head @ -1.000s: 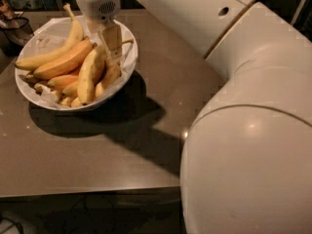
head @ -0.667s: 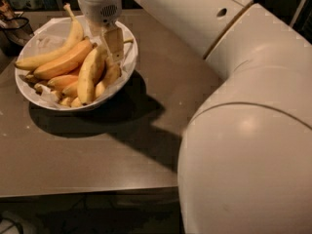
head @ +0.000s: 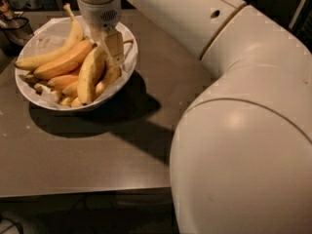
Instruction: Pick banana from white bowl
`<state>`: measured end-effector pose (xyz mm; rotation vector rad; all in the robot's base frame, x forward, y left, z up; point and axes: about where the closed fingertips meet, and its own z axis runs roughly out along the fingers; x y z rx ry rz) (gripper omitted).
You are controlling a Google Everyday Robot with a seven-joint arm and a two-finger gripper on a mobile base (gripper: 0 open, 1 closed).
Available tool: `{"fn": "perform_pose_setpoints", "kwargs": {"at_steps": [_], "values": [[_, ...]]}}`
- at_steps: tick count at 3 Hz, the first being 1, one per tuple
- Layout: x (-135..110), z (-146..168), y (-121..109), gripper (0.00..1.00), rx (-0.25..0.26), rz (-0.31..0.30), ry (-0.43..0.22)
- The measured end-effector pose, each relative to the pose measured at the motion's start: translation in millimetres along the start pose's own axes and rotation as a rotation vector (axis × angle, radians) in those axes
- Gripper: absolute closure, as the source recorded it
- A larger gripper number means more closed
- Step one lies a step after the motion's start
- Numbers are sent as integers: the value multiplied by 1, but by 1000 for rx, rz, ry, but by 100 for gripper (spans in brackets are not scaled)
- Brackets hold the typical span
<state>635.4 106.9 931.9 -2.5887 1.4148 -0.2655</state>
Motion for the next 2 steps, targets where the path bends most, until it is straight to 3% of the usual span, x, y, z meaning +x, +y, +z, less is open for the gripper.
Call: {"fn": "perform_pose_setpoints", "kwargs": {"at_steps": [2], "values": [[-3,18,1,32,-38,-10,-7]]}}
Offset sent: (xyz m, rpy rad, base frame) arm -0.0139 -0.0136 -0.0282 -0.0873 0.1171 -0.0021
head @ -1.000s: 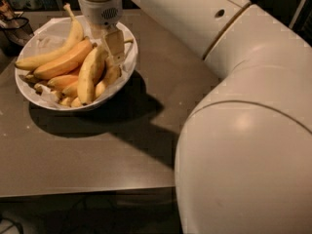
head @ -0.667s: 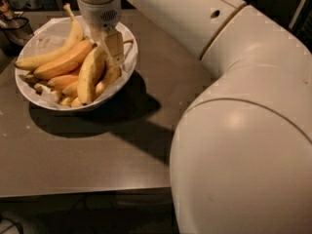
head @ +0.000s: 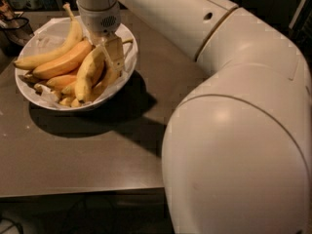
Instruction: Pick banana from white bowl
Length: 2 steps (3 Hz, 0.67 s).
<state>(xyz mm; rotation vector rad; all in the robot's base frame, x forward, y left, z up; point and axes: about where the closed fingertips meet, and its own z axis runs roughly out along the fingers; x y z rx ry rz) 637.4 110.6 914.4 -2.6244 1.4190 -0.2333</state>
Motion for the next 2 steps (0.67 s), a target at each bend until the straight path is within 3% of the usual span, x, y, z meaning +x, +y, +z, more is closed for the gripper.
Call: {"fn": "perform_pose_setpoints", "kwargs": {"at_steps": [2], "values": [[0,6,-2,73,8,0,-3]]}}
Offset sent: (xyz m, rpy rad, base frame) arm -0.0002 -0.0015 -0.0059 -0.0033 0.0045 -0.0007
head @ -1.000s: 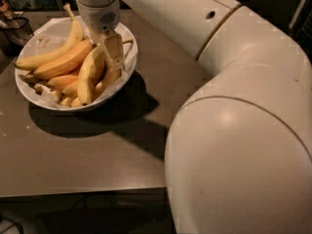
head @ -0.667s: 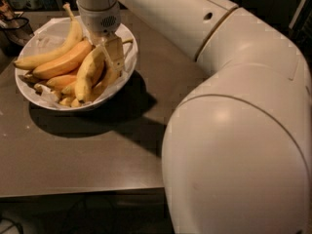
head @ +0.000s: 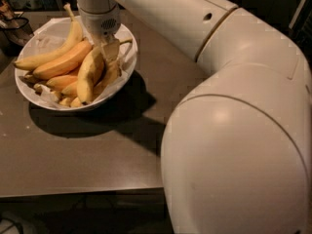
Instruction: Pick banana from white bowl
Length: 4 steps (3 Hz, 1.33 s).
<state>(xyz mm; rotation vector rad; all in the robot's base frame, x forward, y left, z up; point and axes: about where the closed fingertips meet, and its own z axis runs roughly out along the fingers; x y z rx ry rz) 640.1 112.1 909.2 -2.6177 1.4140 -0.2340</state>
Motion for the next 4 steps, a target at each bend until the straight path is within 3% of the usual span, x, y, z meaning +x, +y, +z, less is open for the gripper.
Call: {"fn": "perform_pose_setpoints", "kwargs": {"at_steps": [1,3,4], "values": [[0,0,0,96,0,0,0],[-2,-11,2,100,24,15,8],[-3,-33,9,100,57,26,-18]]}}
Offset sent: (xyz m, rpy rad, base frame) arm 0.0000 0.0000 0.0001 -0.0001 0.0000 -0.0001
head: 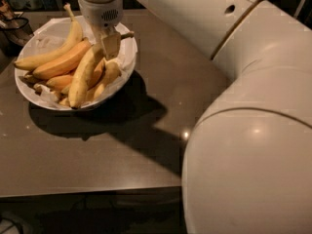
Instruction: Pick banana from white bowl
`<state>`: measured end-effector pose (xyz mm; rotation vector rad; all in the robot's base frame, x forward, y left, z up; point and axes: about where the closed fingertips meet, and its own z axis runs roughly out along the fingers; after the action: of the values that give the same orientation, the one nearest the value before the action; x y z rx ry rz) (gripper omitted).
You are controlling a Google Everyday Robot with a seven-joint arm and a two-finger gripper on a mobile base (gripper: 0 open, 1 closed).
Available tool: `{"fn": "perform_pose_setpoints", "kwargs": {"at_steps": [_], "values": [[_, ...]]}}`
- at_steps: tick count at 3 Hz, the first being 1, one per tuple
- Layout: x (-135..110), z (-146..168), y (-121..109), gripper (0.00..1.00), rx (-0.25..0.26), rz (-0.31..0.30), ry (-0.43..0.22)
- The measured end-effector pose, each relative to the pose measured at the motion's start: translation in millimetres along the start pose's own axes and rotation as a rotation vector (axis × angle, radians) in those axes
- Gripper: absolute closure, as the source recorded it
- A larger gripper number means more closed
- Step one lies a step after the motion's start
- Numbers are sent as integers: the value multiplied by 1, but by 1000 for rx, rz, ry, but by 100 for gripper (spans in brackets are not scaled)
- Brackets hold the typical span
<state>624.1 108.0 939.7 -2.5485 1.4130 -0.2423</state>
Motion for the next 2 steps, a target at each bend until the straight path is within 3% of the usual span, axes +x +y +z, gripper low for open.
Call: {"fn": "perform_pose_setpoints", "kwargs": {"at_steps": [2], "values": [[-4,-33,3,100,35,-44,-95]]}}
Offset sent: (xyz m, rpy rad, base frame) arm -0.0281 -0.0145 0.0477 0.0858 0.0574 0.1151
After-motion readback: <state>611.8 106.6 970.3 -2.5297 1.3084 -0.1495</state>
